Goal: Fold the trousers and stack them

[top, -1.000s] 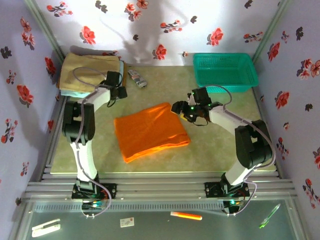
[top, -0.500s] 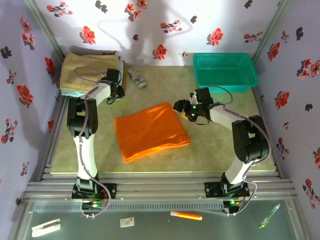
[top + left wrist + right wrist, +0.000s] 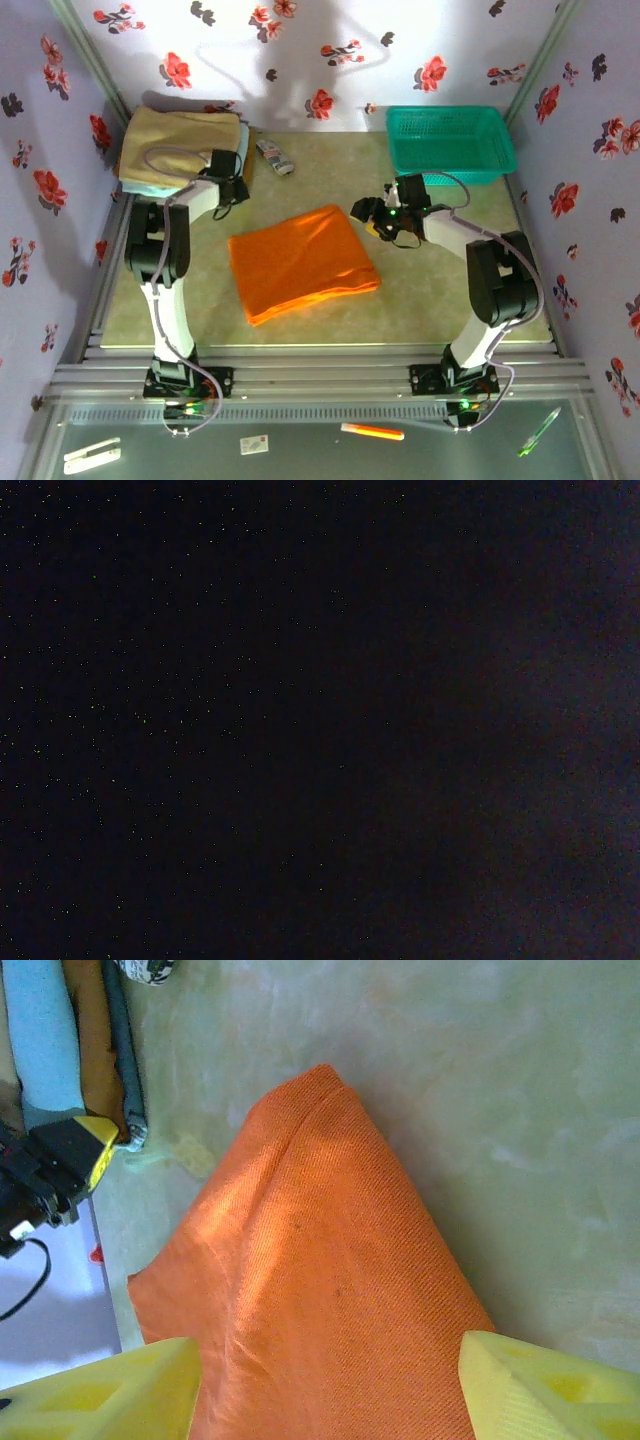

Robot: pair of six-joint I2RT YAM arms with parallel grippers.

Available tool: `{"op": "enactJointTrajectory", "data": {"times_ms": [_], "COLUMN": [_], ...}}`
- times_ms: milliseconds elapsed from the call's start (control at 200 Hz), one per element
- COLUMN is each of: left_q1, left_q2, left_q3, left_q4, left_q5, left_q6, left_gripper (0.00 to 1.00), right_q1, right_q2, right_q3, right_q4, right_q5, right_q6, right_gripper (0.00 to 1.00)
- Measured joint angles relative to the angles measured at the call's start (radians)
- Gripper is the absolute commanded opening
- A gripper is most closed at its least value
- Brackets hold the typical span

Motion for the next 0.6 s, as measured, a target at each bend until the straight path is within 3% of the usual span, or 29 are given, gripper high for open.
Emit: {"op": "enactJointTrajectory", "data": {"times_ms": [165,325,585,600], "left_q1": [-0.071,-0.204,-0.381,-0.385], "left_q2": [-0.069,-0.136,-0.152,-0.152], "left_q3": [-0.112,-0.196,-0.21,-0.206], "left_q4": [0.061,0.073,0.063,0.058], "left_q5": [-0.035,-0.071,-0.074,-0.074], "left_q6": [-0.05,-0.128,-0.237,-0.241], "left_gripper": [0.0,0.0,0.0,0.06], "right_q1": [0.0,0.0,0.0,0.0], "right_q2": [-0.006,-0.032,-0.074,-0.076], "right_q3": [-0.006,-0.034,-0.048,-0.048], "right_q4": [0.001,-0.001,-0.008,-0.008], "right_q5": [0.0,0.0,0.0,0.0], "right_q6": [0.0,0.0,-0.001,-0.001], "right_gripper": [0.68,0.68,0.68,0.68]}}
